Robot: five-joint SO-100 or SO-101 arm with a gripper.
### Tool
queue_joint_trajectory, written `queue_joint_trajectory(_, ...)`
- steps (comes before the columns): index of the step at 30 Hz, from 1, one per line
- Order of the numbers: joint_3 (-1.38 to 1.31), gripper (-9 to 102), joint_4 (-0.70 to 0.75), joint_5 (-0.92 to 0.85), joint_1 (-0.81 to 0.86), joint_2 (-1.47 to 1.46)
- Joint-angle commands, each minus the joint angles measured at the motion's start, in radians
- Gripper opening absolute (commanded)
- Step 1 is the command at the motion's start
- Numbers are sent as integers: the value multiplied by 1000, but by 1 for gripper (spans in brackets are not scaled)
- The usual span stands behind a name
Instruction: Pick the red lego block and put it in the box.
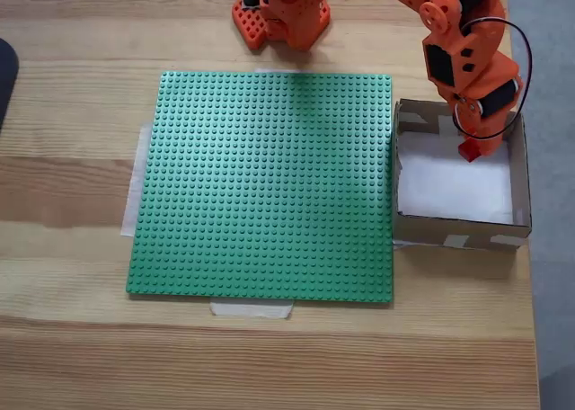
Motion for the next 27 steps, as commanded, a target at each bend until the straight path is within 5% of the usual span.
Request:
queue_joint_trajectory(1,-9,11,-9,-8,2,9)
queue_joint_trajectory(27,54,14,-32,3,21,58)
